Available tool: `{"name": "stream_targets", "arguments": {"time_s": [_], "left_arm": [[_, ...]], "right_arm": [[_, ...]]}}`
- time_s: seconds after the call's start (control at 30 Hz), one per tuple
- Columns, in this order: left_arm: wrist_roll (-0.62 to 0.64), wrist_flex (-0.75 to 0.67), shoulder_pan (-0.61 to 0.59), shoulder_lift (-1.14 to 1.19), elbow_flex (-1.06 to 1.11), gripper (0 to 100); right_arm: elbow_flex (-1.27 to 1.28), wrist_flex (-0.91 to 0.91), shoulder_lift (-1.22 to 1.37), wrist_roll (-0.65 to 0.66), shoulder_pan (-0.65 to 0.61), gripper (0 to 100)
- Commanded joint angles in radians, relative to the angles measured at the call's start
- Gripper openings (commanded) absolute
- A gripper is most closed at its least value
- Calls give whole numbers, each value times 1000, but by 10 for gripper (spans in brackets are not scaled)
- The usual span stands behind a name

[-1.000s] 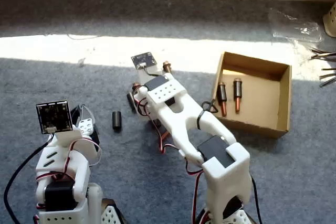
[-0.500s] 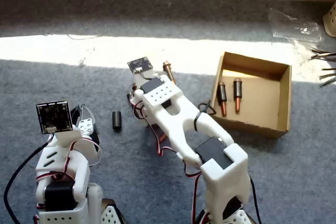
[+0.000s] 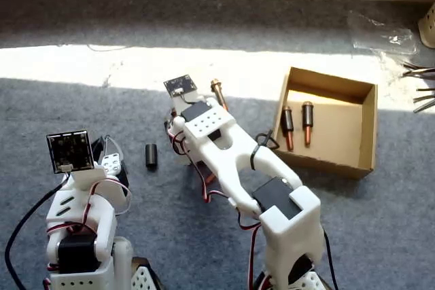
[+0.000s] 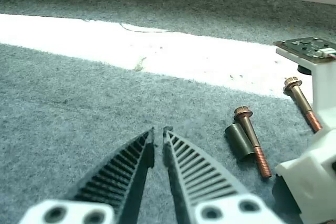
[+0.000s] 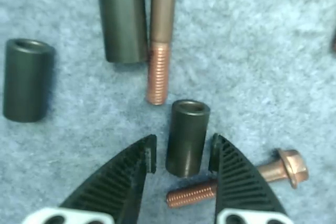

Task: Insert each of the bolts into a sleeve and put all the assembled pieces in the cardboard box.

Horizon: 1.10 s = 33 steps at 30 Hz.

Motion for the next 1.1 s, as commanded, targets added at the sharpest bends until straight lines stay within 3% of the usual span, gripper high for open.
{"name": "stream_targets", "arguments": {"time_s": [0.0, 0.23, 0.8, 1.07], "left_arm": [[-3, -29, -5, -5, -8, 49], [-3, -29, -5, -5, -8, 49], [-3, -41, -5, -5, 12, 49], [-3, -130, -4, -5, 73, 49]], "right_arm": [[-38, -21, -10, -3, 16, 155], [-39, -22, -10, 0, 18, 51], [-41, -13, -22, 5, 67, 5], [-33, 15, -223, 135, 64, 5]]}}
